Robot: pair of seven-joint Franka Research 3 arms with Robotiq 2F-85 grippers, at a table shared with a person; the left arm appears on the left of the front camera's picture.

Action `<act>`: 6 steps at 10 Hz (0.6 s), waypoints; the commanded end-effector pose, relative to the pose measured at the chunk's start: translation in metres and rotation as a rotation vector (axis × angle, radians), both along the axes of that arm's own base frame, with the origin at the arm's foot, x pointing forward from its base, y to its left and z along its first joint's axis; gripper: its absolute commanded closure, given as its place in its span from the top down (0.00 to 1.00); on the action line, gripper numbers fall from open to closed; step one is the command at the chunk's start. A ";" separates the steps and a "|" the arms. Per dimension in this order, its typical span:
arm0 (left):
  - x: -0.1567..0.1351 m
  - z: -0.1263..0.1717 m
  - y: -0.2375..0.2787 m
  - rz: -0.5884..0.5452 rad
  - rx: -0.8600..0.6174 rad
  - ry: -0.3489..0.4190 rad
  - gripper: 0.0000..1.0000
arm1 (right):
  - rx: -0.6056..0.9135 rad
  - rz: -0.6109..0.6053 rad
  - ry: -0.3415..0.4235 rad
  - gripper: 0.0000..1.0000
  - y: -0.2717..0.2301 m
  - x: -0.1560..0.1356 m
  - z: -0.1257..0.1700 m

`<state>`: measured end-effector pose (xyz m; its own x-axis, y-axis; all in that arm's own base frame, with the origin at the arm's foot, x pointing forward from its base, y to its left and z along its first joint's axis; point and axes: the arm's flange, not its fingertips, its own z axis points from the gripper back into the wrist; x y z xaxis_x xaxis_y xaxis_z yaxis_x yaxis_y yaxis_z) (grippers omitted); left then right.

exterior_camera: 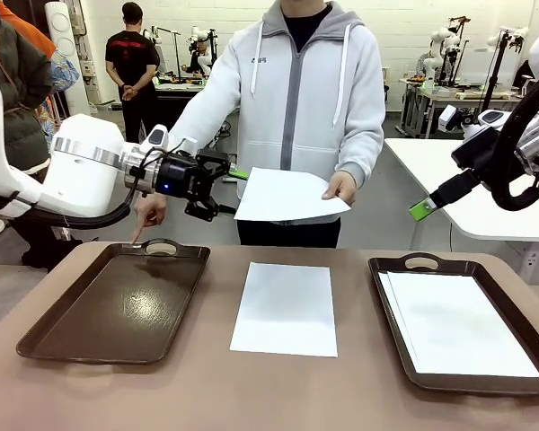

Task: Sort the A4 documents.
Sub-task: Receive the A4 Paper.

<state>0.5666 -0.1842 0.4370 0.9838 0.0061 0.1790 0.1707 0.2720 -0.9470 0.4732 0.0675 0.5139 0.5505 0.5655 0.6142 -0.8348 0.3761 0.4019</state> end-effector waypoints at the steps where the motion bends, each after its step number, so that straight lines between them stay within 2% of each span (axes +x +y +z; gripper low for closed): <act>1: 0.013 -0.008 -0.006 -0.039 -0.068 -0.024 1.00 | 0.000 0.001 0.000 1.00 0.001 0.000 -0.001; 6: 0.039 -0.018 -0.022 -0.045 -0.115 -0.006 1.00 | 0.000 0.001 0.000 1.00 0.001 0.000 -0.001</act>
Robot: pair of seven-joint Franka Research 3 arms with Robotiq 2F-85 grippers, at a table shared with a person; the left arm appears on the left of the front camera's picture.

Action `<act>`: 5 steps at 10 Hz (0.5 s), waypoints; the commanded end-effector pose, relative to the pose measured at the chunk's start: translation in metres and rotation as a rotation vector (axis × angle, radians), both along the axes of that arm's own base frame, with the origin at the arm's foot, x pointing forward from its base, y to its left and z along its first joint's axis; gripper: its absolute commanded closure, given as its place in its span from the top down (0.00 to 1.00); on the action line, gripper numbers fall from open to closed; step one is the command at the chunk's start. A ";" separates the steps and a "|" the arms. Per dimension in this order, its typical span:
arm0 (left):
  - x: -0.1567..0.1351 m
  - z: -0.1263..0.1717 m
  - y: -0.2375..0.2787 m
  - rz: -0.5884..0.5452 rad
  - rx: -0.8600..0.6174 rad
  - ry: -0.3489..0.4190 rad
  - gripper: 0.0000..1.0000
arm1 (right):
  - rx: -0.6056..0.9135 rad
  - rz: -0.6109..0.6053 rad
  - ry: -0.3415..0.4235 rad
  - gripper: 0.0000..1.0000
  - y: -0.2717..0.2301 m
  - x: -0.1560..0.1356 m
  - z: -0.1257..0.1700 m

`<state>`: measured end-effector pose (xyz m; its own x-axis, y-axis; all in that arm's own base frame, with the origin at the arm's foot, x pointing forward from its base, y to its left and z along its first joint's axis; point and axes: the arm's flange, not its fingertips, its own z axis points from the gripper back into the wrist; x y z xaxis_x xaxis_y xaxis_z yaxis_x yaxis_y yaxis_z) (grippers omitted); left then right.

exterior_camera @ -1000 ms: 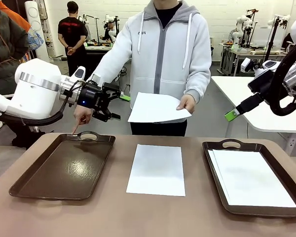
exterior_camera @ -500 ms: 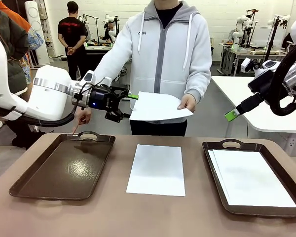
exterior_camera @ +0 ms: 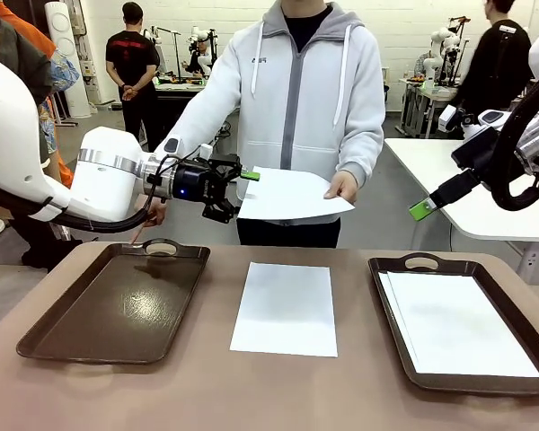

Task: Sort the A4 documents.
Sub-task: Receive the A4 Paper.

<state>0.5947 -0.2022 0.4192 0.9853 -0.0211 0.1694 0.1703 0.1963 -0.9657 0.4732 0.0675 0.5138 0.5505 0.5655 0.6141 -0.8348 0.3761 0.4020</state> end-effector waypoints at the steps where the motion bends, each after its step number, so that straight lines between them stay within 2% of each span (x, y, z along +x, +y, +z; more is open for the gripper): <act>1: 0.017 -0.002 -0.007 -0.009 -0.041 -0.010 1.00 | 0.000 0.001 -0.001 1.00 0.001 0.000 -0.001; 5: 0.037 -0.001 -0.012 -0.006 -0.024 -0.017 1.00 | 0.000 0.001 -0.001 1.00 0.001 0.000 -0.001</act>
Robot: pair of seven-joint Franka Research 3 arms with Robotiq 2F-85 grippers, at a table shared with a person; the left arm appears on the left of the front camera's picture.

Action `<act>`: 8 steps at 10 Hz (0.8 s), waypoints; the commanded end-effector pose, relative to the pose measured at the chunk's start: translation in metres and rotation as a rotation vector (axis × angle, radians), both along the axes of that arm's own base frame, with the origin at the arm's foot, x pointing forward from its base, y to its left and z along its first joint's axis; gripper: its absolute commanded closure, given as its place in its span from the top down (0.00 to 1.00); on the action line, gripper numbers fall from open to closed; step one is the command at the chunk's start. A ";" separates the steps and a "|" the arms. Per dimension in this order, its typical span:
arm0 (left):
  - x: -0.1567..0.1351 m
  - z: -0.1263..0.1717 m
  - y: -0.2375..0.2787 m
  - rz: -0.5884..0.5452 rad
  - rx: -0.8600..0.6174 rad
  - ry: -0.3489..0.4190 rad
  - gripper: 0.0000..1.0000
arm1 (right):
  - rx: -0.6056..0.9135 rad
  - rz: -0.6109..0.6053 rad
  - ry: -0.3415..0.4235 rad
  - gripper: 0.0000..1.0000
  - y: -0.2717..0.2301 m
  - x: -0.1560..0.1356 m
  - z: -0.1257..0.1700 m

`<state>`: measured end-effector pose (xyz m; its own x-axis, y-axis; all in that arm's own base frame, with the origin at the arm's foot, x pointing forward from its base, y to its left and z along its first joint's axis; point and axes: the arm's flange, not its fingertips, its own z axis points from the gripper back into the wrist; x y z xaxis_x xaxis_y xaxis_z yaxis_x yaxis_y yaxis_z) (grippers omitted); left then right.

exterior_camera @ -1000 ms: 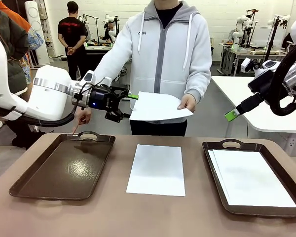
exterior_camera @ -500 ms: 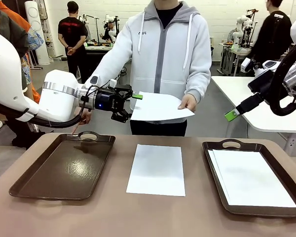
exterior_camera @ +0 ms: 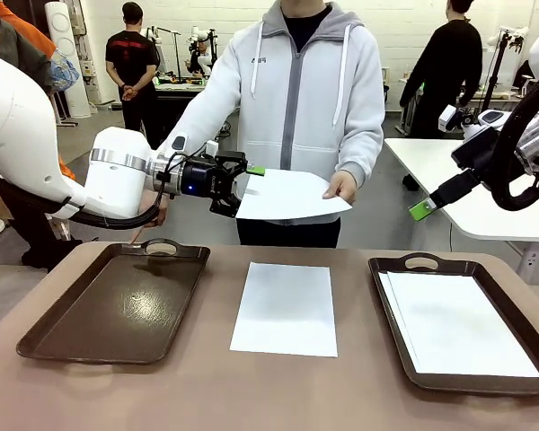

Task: Sort the A4 documents.
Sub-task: Receive the A4 Paper.

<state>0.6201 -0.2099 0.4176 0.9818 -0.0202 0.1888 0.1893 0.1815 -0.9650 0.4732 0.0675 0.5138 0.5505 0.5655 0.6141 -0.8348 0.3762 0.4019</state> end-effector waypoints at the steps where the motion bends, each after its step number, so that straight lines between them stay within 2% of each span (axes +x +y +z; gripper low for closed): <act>1: 0.018 0.001 -0.005 0.007 0.003 0.006 1.00 | 0.000 0.001 0.000 1.00 0.001 0.000 -0.001; 5: 0.017 -0.003 -0.003 0.009 -0.012 0.041 1.00 | 0.000 0.001 0.000 1.00 0.001 0.000 -0.001; 6: 0.016 -0.003 -0.003 0.009 -0.005 0.043 0.80 | 0.000 0.001 0.000 1.00 0.001 0.000 -0.001; 7: 0.016 -0.003 -0.003 0.014 -0.015 0.048 0.80 | 0.000 0.001 0.000 1.00 0.001 0.000 -0.001; 8: 0.016 -0.004 -0.004 0.016 -0.026 0.055 0.60 | 0.000 0.001 0.000 1.00 0.001 0.000 -0.001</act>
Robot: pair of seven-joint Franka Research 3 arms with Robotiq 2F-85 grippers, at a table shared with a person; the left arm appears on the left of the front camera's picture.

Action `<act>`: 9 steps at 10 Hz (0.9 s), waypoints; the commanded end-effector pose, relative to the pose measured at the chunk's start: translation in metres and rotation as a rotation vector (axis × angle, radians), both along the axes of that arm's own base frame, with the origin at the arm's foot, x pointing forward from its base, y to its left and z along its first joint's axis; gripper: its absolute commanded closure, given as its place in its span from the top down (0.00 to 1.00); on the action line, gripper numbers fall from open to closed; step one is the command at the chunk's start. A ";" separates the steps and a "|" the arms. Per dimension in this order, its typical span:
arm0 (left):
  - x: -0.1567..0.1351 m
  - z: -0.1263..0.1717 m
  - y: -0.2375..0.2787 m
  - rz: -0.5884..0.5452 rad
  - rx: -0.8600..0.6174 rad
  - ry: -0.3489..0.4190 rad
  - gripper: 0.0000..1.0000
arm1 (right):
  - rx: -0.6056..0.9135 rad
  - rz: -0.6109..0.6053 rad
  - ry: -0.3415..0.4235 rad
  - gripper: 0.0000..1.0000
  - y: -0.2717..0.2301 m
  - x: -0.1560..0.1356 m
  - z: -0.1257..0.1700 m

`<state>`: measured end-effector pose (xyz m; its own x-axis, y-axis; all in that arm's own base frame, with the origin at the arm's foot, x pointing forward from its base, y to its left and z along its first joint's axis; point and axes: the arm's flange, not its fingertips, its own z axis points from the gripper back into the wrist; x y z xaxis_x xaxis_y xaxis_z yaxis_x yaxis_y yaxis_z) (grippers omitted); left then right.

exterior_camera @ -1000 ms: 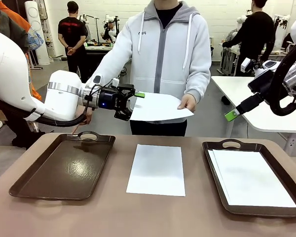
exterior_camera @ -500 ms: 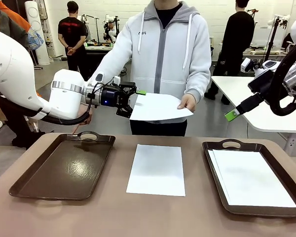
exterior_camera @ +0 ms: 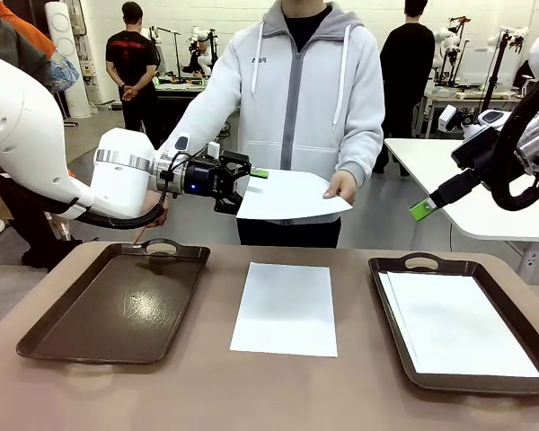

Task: Sort the A4 documents.
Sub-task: Receive the A4 Paper.

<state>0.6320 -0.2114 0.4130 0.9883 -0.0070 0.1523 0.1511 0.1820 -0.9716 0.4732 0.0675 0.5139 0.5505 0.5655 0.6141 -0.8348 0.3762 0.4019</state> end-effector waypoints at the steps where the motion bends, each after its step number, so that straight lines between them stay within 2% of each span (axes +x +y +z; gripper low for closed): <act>1: 0.004 0.000 -0.004 0.004 -0.024 0.020 0.78 | 0.000 0.001 0.000 1.00 0.001 0.000 -0.001; 2: 0.003 0.000 -0.004 0.018 -0.021 0.016 0.40 | 0.000 0.001 0.000 1.00 0.001 0.000 -0.001; 3: 0.003 0.001 -0.002 0.029 -0.020 0.014 0.58 | 0.000 0.001 0.000 1.00 0.001 0.000 -0.001; 4: 0.003 0.000 0.000 0.039 -0.022 0.016 0.20 | 0.000 0.001 0.000 1.00 0.001 0.000 -0.001; 5: 0.003 0.001 0.001 0.047 -0.021 0.012 0.38 | 0.000 0.001 0.000 1.00 0.001 0.000 -0.001; 6: 0.003 0.002 0.003 0.059 -0.021 0.007 0.00 | 0.000 0.001 0.000 1.00 0.001 0.000 -0.001; 7: 0.003 0.003 0.005 0.069 -0.021 0.001 0.18 | 0.000 0.001 0.000 1.00 0.001 0.000 -0.001; 8: 0.002 0.004 0.005 0.072 -0.023 -0.001 0.00 | 0.000 0.001 0.000 1.00 0.001 0.000 -0.001; 9: 0.001 0.004 0.005 0.076 -0.025 -0.003 0.00 | 0.000 0.001 0.000 1.00 0.001 0.000 -0.001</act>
<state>0.6370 -0.2051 0.4153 0.9877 0.0448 0.1495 0.1386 0.1883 -0.9723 0.4732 0.0675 0.5138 0.5505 0.5655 0.6141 -0.8348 0.3763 0.4019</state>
